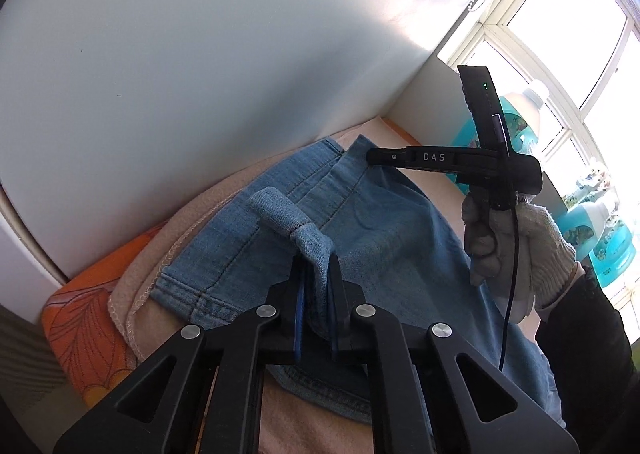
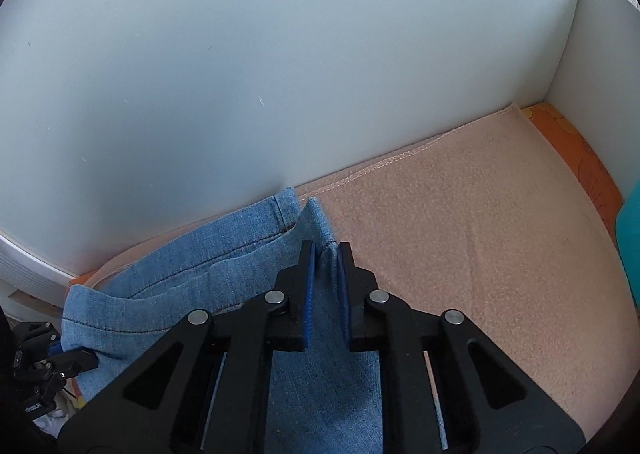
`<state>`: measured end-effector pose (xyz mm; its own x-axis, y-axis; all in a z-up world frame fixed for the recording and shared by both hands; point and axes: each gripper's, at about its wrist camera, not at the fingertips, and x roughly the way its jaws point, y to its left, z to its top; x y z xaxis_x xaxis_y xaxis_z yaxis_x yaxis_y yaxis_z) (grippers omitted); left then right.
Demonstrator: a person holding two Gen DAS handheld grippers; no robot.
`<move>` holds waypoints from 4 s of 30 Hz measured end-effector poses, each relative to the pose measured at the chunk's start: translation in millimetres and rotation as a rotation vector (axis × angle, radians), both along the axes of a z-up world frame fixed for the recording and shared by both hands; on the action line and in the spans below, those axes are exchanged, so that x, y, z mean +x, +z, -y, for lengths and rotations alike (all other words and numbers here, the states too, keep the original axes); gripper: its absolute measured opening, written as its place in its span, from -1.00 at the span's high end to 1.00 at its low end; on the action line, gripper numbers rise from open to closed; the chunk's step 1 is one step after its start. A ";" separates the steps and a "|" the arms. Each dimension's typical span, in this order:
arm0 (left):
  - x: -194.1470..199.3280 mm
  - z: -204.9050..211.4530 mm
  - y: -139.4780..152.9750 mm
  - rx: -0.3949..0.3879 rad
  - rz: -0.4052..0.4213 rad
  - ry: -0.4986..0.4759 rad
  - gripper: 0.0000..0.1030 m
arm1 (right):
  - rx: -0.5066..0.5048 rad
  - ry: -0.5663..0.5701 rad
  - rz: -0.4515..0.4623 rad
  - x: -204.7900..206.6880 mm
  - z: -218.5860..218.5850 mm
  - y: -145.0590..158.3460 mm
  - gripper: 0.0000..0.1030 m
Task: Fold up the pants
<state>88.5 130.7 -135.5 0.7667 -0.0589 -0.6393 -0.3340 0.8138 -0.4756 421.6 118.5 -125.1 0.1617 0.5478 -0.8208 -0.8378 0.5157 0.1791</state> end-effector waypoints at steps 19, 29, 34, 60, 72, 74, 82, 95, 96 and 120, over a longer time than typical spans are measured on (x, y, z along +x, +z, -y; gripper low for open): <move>-37.1 -20.6 15.3 -0.027 0.011 0.015 0.91 | -0.003 0.025 0.146 -41.1 -23.0 39.1 0.90; -4.5 -11.7 0.4 -0.037 -0.092 0.037 0.25 | 0.028 0.019 0.122 -29.2 -10.9 37.4 0.90; -4.8 -19.2 -5.2 -0.043 -0.088 0.085 0.25 | 0.046 0.037 0.103 -33.5 -10.6 34.7 0.90; -35.3 -23.9 57.4 0.181 0.168 0.139 0.89 | 0.025 0.030 0.358 -70.9 -24.5 108.3 0.92; -25.8 -36.4 19.5 0.161 0.035 0.132 0.89 | -0.074 0.035 0.209 -46.6 -46.7 22.6 0.92; -18.9 -36.0 16.3 0.170 0.009 0.135 0.89 | -0.077 0.028 0.173 -45.5 -48.5 19.5 0.92; -21.7 -34.0 24.8 0.210 -0.018 0.129 0.43 | -0.007 -0.026 0.196 -54.5 -16.6 55.1 0.09; -10.9 19.5 72.0 0.232 0.136 -0.141 0.42 | 0.197 -0.307 0.181 -103.9 148.7 125.4 -0.21; -8.9 28.0 75.4 0.227 0.147 -0.178 0.42 | 0.210 -0.332 0.186 -110.7 164.0 127.0 -0.21; 18.8 274.4 85.5 -0.003 0.107 -0.971 0.14 | 0.197 -1.188 0.196 -293.6 611.8 126.6 -0.21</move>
<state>107.3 -143.7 -50.0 0.4376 -0.6971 -0.5679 0.5262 0.7107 -0.4670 128.0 -493.3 1.5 0.7583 0.0873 -0.6461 0.1151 0.9575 0.2644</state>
